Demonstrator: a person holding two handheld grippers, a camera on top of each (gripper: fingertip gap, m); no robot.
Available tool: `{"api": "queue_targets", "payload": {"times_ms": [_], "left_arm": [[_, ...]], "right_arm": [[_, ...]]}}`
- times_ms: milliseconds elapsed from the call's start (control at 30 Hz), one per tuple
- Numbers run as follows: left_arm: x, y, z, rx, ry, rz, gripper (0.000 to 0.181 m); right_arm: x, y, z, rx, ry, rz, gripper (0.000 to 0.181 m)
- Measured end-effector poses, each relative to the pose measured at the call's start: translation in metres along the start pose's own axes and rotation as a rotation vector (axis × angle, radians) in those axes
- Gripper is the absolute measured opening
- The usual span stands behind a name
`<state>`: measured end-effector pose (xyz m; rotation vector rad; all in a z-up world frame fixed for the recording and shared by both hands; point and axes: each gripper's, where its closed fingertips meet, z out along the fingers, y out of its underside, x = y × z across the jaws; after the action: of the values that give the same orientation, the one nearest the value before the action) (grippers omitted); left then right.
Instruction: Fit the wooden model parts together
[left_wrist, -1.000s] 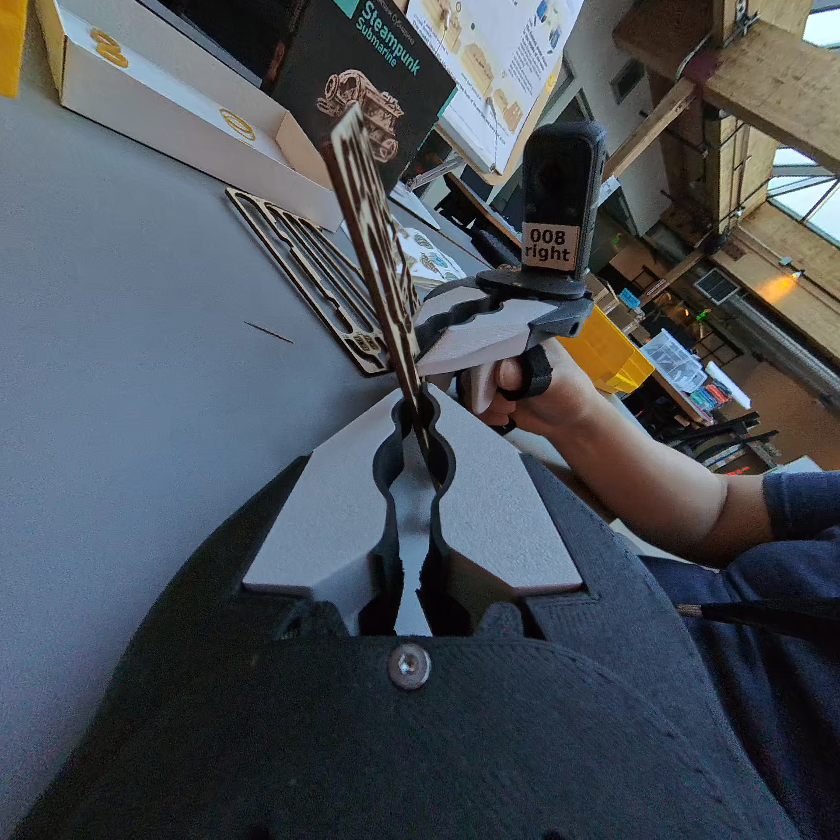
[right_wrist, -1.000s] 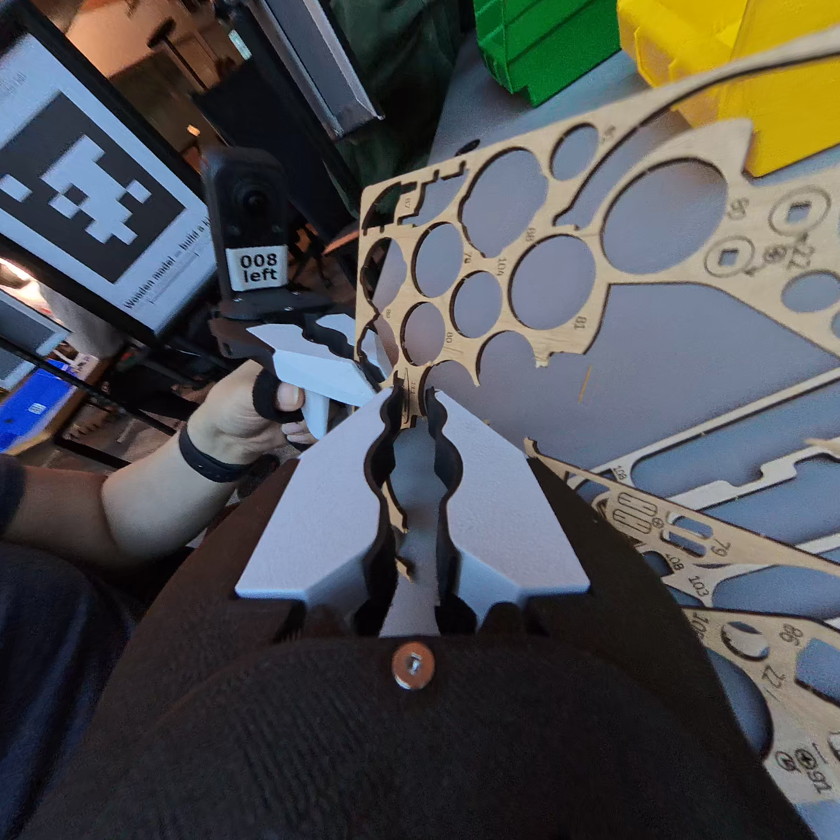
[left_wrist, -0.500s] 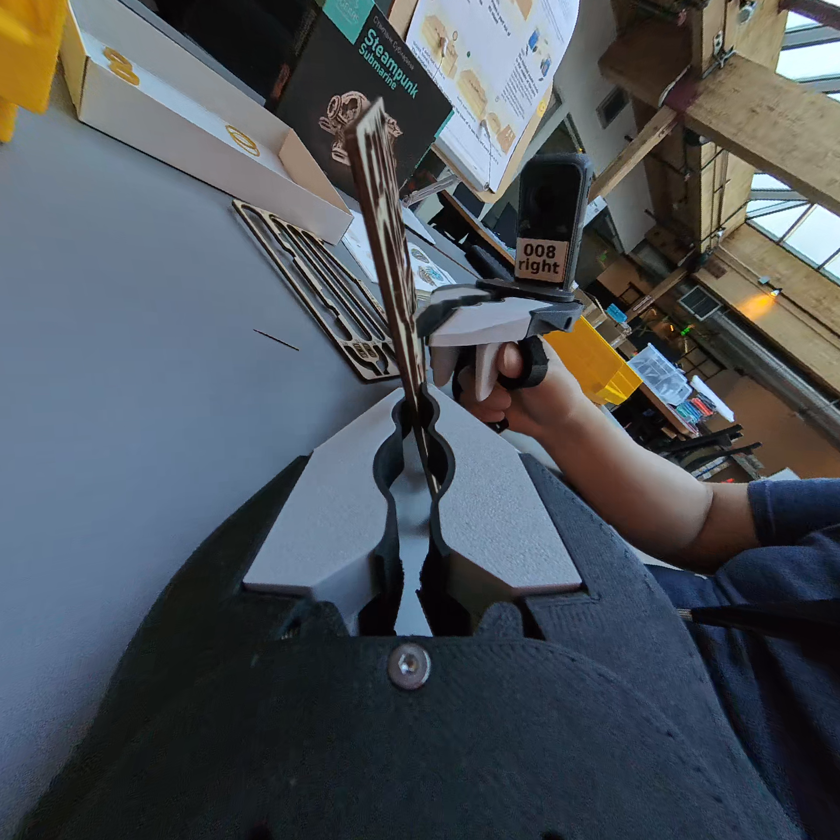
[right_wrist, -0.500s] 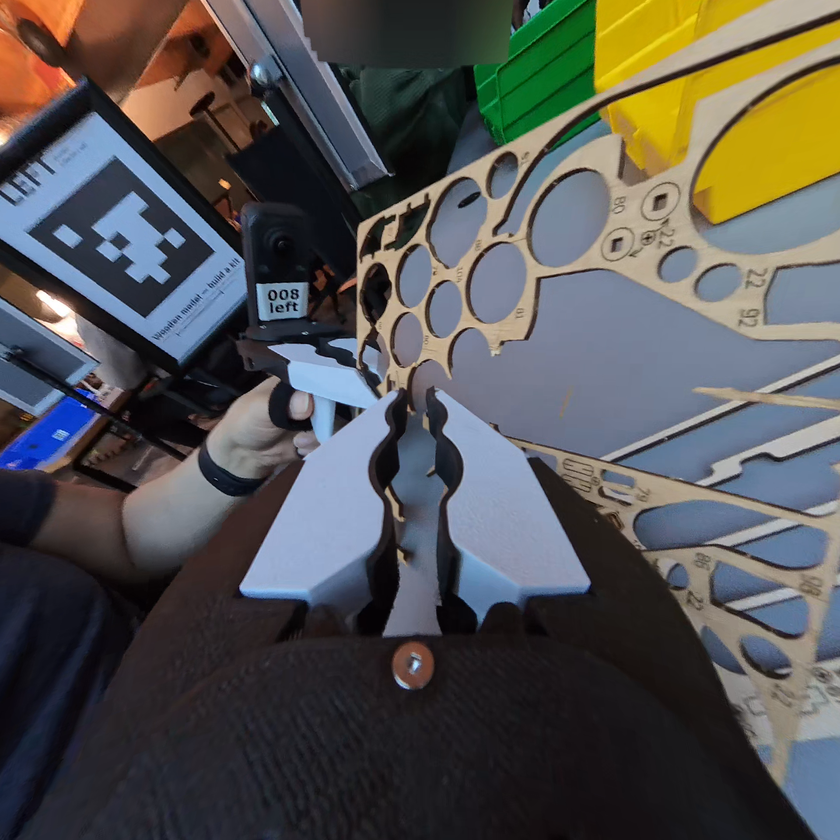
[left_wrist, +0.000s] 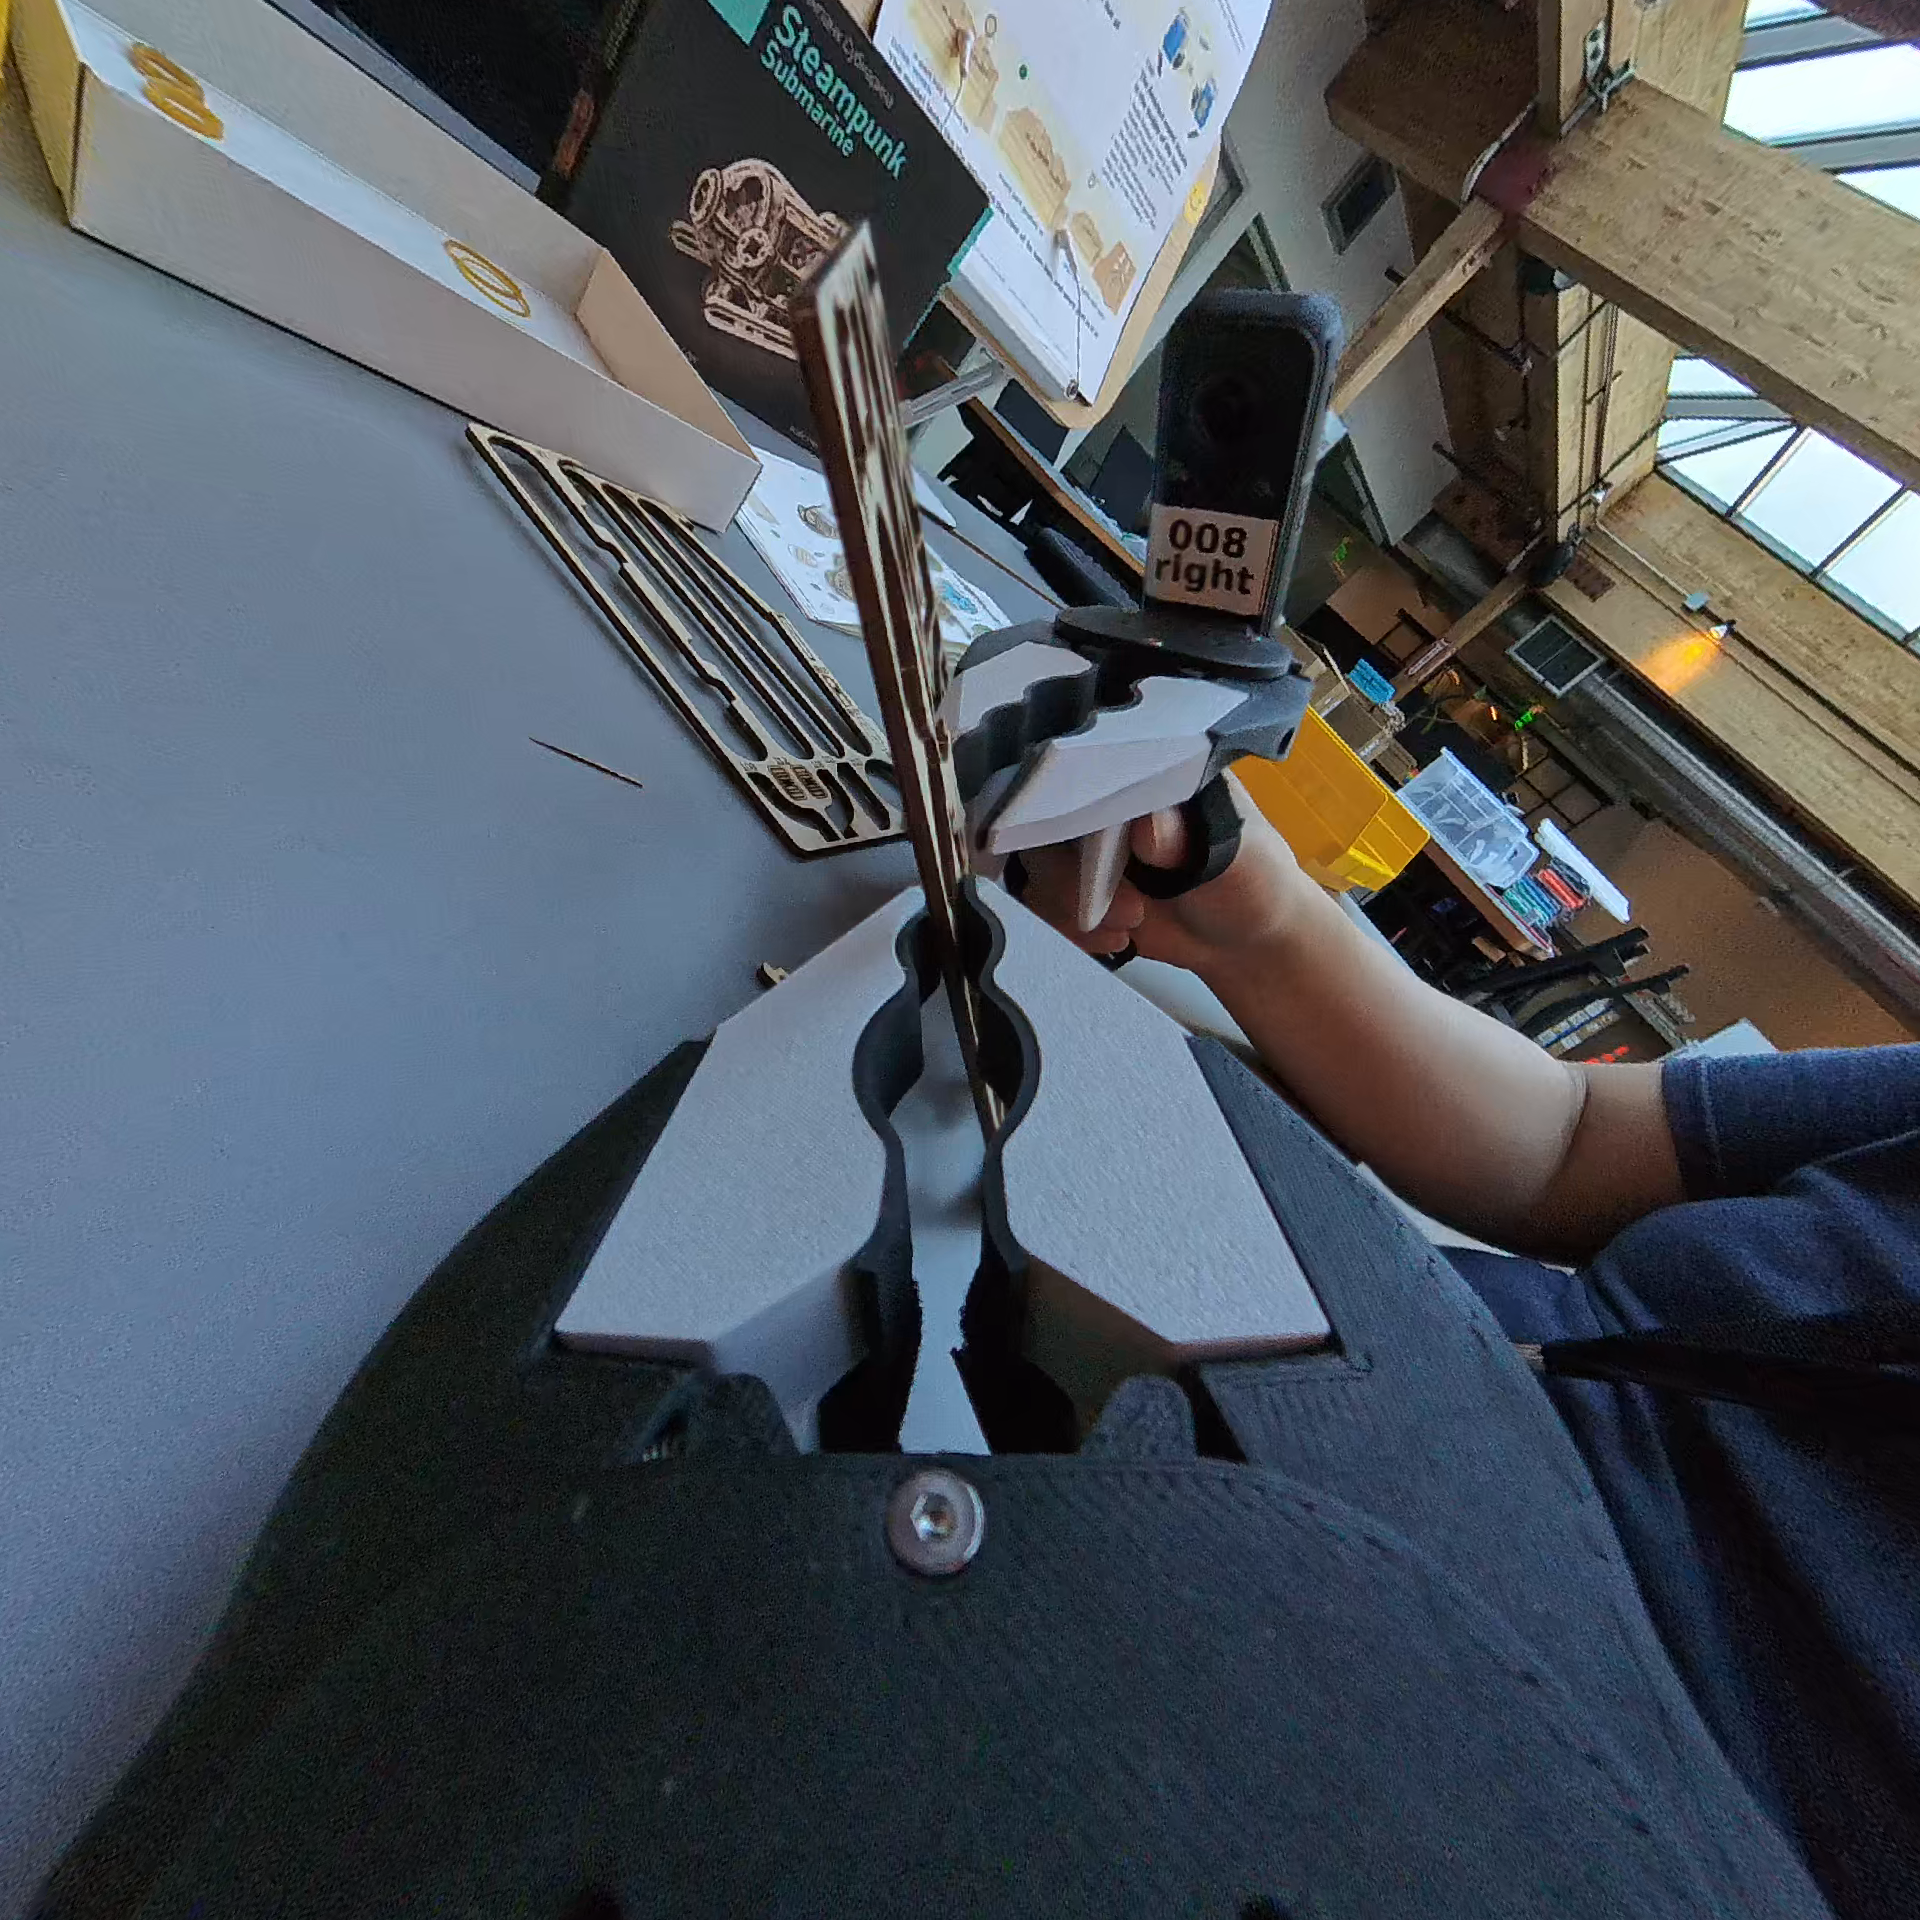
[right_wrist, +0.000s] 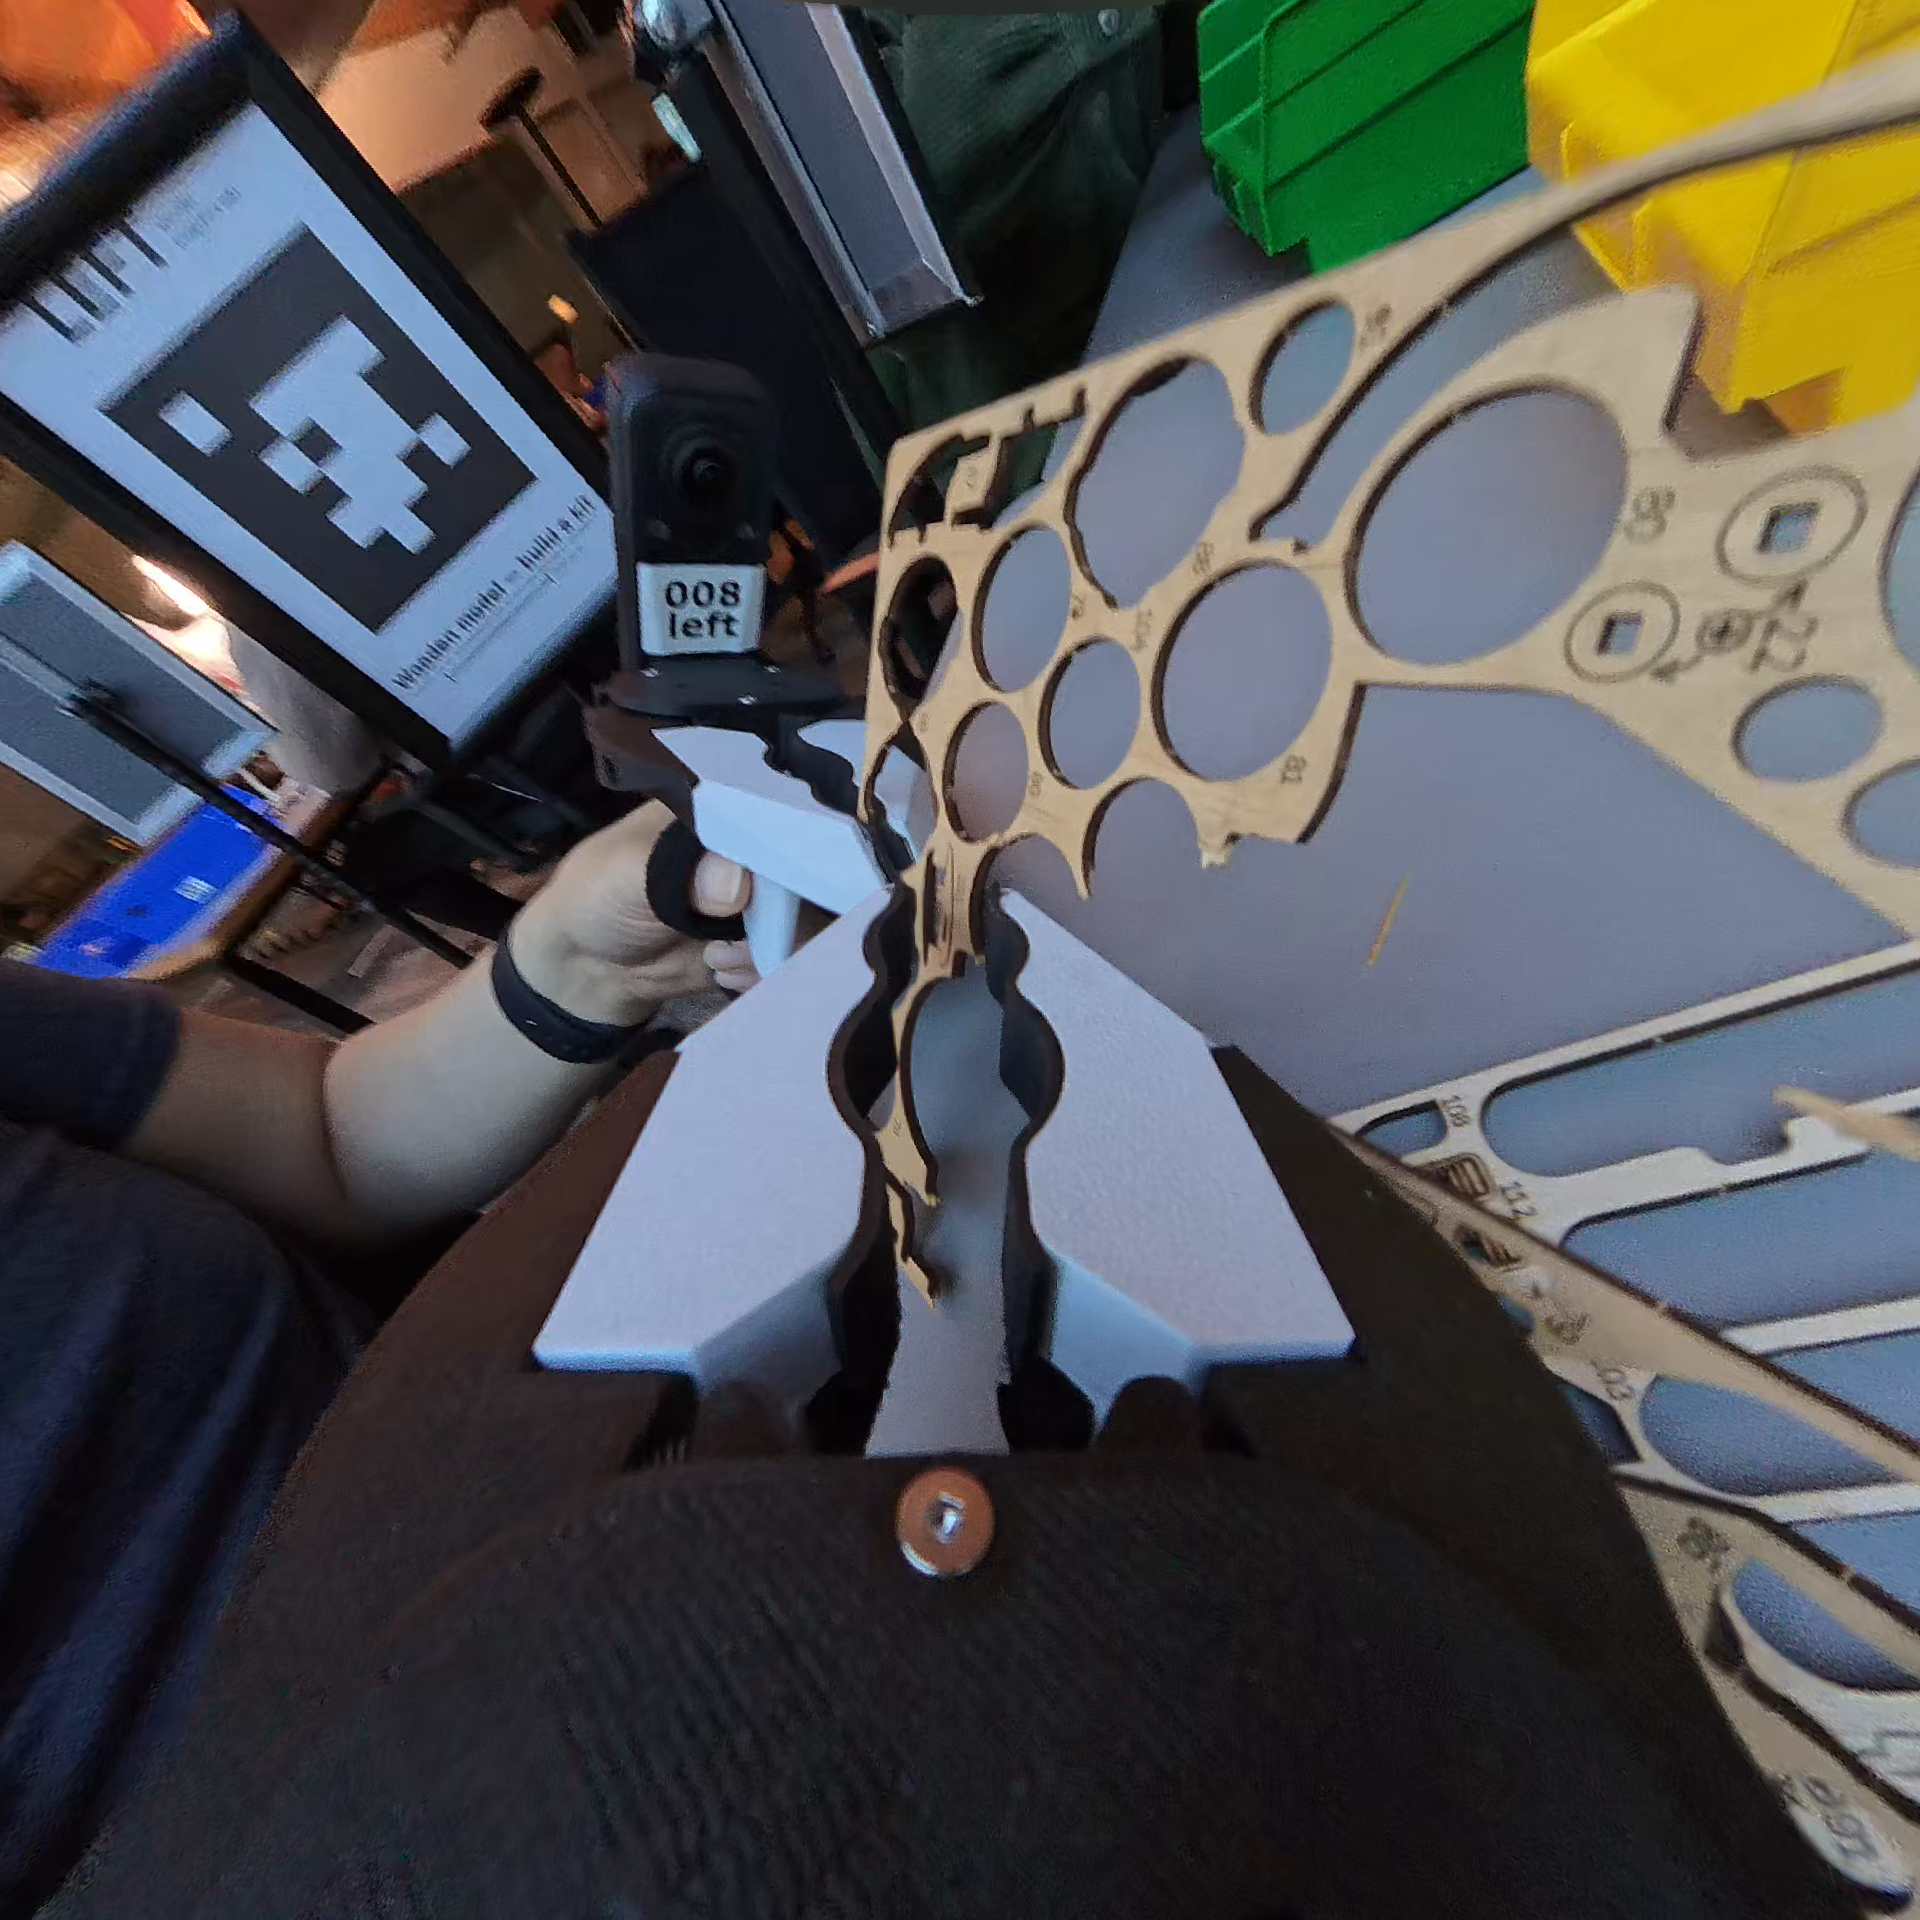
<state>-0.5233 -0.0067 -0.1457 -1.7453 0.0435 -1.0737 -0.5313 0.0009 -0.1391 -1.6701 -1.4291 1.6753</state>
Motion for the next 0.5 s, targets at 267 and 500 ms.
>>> {"api": "queue_targets", "payload": {"times_ms": [267, 500], "left_arm": [[0.002, -0.002, -0.004, -0.021, -0.007, 0.040, 0.001], [-0.004, -0.029, -0.013, 0.235, -0.113, 0.025, 0.000]], "right_arm": [[0.001, -0.011, -0.009, 0.085, -0.081, 0.138, 0.000], [-0.004, -0.048, -0.028, 0.290, 0.016, 0.105, 0.006]]}}
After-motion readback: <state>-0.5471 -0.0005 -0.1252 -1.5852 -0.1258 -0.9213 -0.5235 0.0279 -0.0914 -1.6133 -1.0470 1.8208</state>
